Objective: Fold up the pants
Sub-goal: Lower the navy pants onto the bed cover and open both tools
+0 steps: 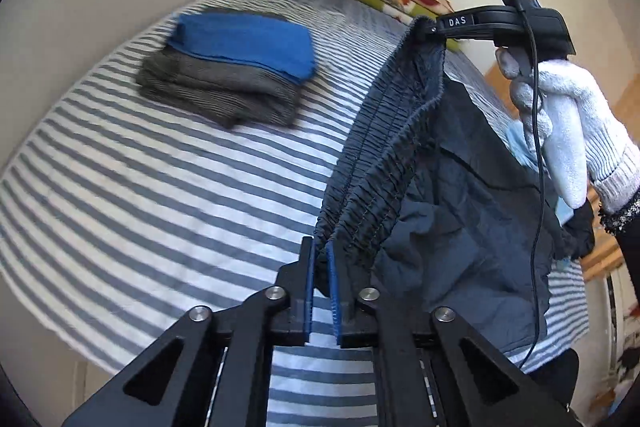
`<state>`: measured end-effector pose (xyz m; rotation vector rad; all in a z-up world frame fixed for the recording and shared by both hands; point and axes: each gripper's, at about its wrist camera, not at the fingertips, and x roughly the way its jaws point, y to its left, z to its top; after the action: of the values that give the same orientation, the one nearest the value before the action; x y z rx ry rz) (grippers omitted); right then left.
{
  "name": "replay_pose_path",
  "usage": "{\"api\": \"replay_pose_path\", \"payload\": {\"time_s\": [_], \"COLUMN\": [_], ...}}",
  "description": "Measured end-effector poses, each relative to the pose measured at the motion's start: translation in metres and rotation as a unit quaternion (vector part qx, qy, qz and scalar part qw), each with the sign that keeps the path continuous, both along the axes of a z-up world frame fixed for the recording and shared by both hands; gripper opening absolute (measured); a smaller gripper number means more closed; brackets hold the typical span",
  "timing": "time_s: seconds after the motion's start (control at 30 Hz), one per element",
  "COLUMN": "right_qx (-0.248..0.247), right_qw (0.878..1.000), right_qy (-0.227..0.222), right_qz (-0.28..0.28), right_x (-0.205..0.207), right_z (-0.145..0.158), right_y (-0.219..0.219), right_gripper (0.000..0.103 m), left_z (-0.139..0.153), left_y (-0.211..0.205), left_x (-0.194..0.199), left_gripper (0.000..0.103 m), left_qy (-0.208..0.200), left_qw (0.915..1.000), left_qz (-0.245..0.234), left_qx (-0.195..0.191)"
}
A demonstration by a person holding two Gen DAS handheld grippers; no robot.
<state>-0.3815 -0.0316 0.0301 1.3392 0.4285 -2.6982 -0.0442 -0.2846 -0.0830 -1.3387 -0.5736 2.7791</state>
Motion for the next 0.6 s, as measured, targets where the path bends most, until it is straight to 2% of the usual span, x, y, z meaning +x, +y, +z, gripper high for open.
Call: {"api": "replay_pose_path", "payload": {"time_s": [0.1,0.17,0.23,0.3,0.33,0.37,0.43,0.47,0.5,0.53,0.6], "right_qx": [-0.027,-0.034,-0.036,-0.003,0.014,0.025,0.016,0.010,0.000,-0.011,-0.045], "right_qw": [0.998,0.997,0.995,0.996,0.996,0.996,0.996,0.997,0.997,0.997,0.996], "right_qy": [0.017,0.014,-0.031,-0.048,-0.056,-0.063,-0.070,-0.071,-0.073,-0.078,-0.075], "right_qz": [0.051,0.070,0.085,0.077,0.073,0.065,0.049,0.040,0.031,0.024,0.011], "right_x": [-0.026,-0.044,-0.059,-0.068,-0.070,-0.072,-0.072,-0.071,-0.070,-0.068,-0.058], "right_z": [0.010,0.004,-0.014,-0.032,-0.040,-0.045,-0.045,-0.041,-0.036,-0.030,-0.013], "right_y": [-0.074,-0.116,-0.146,-0.160,-0.161,-0.157,-0.139,-0.128,-0.114,-0.101,-0.073], "right_gripper": [0.006,0.006,0.006,0.009,0.017,0.029,0.041,0.042,0.044,0.047,0.047], "left_z": [-0.001,-0.009,-0.020,-0.027,-0.030,-0.033,-0.039,-0.044,-0.045,-0.051,-0.065], "left_y": [-0.052,-0.075,-0.079,-0.074,-0.071,-0.070,-0.066,-0.063,-0.055,-0.047,-0.030], "left_x": [0.021,0.032,0.037,0.039,0.033,0.020,0.008,0.004,-0.002,-0.014,-0.036], "left_gripper": [0.000,0.000,0.000,0.004,0.006,0.012,0.035,0.058,0.070,0.070,0.069], "left_qy": [-0.001,-0.018,-0.034,-0.045,-0.047,-0.047,-0.047,-0.050,-0.053,-0.056,-0.071], "left_qw": [0.9977,0.9953,0.9958,0.9966,0.9971,0.9975,0.9980,0.9978,0.9974,0.9972,0.9973], "left_qz": [0.068,0.095,0.082,0.067,0.060,0.053,0.036,0.029,0.020,0.009,0.005], "left_qx": [0.006,0.007,0.021,0.014,0.005,0.004,0.022,0.032,0.044,0.049,0.018]}}
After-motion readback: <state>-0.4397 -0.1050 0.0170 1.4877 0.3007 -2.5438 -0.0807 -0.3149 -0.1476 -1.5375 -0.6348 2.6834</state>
